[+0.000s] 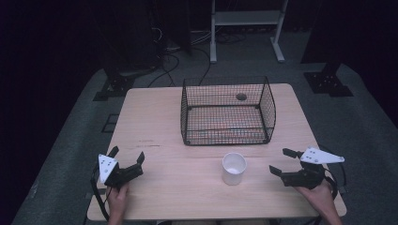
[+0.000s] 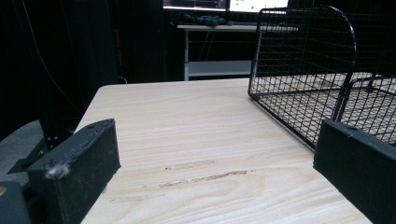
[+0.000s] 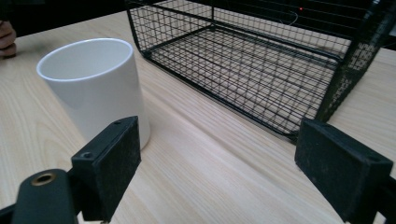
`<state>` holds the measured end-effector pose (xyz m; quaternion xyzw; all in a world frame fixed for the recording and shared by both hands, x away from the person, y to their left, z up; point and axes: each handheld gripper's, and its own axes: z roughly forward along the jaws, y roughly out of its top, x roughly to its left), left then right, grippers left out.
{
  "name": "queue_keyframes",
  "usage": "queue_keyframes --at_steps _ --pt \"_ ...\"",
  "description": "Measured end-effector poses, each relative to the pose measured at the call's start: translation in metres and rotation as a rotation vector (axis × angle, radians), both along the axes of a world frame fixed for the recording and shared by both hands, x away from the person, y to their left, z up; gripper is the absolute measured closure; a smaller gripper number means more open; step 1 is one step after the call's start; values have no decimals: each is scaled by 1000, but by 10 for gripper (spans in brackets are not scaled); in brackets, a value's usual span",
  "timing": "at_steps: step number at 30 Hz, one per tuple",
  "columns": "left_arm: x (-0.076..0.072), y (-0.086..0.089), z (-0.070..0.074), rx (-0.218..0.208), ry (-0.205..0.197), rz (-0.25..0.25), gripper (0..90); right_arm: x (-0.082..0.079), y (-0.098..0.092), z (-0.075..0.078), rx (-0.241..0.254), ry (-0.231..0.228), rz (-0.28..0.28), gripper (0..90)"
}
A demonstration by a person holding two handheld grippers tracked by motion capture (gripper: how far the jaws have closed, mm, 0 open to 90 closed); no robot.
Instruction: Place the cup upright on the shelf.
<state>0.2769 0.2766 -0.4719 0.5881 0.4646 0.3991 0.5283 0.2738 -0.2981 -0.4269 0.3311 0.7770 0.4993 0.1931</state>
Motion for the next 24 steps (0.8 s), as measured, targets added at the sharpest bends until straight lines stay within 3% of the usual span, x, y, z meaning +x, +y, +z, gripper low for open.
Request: queue_keyframes --at_steps 24 --pt "0 0 0 -1 -2 -10 0 -4 33 5 -27 -4 120 136"
